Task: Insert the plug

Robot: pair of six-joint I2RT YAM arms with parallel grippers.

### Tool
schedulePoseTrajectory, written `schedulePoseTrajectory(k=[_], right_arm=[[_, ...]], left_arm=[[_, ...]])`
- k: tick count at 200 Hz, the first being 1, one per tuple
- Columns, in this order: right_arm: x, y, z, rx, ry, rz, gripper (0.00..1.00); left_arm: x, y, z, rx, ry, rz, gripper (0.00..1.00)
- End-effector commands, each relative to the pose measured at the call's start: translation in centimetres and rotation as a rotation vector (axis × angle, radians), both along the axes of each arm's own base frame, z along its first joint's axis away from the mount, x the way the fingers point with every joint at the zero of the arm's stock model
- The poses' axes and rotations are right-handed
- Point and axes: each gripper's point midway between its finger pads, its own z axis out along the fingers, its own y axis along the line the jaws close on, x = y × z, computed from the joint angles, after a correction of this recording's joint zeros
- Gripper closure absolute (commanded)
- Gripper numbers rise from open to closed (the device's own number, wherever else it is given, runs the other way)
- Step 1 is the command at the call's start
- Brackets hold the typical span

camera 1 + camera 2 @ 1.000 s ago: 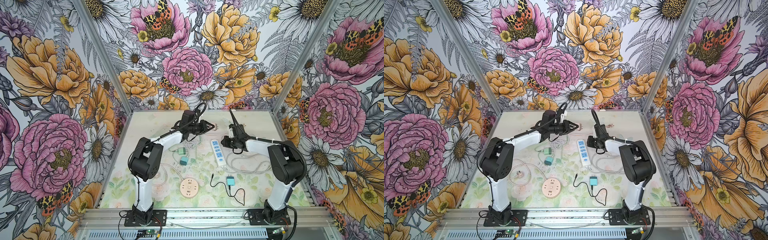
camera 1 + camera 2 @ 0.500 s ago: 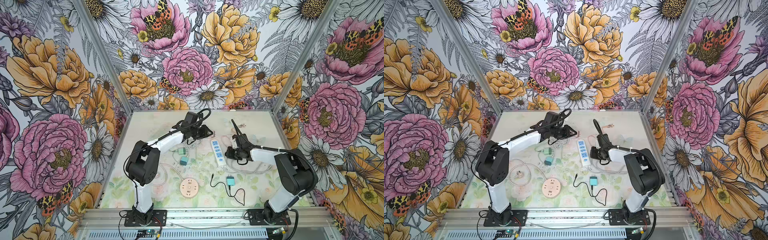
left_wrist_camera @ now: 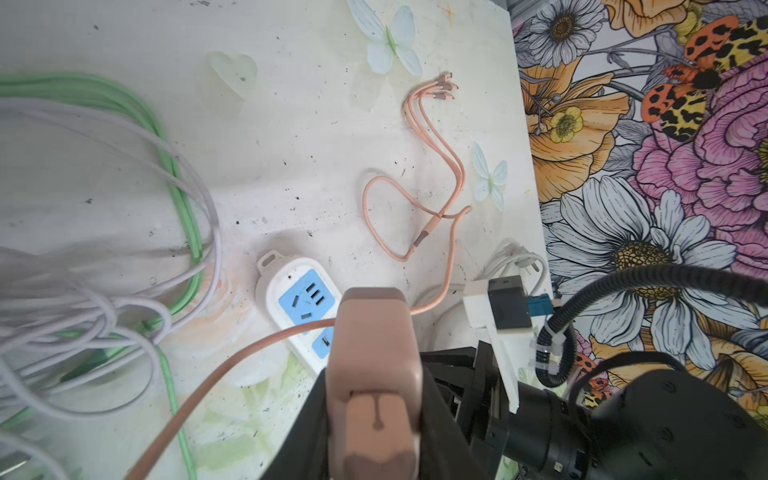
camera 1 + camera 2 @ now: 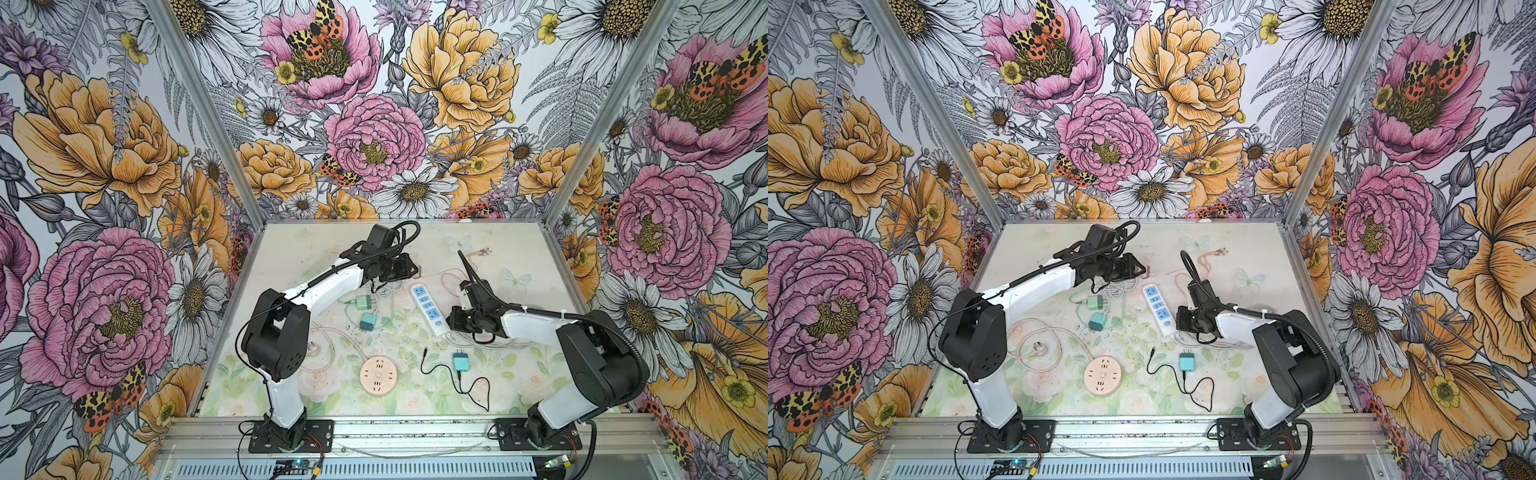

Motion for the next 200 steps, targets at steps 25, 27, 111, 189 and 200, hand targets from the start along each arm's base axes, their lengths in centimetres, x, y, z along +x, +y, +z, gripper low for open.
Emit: schedulePoseTrajectory(k=[25,27,111,189,200], right_arm=[[-1.8,-0.1,-0.2,-0.001,0.04,0.0,0.85],[-1.6,0.0,-0.1,0.0,0.036,0.001,0.85],[4.8,-0.1,5.0,0.043,-0.094,-0.029,0.85],[13.2,1.2,7.0,0.141,-0.153,-0.009,0.85],[14.1,1.5,7.1,0.153,-0.159,-0.004,0.85]], left_arm=[[-1.2,0.7,-0.1,0.155,-0.055,-0.057,0.95],[-1.1,0.7,0.0,0.159,-0.056,-0.058,0.95],[-0.8,-1.9,2.3,0.056,-0.087,-0.226,0.96],[-2.9,-2.3,5.7,-0.134,-0.134,-0.37,0.96],[-3.3,-2.1,5.1,-0.101,-0.119,-0.381,0.97]])
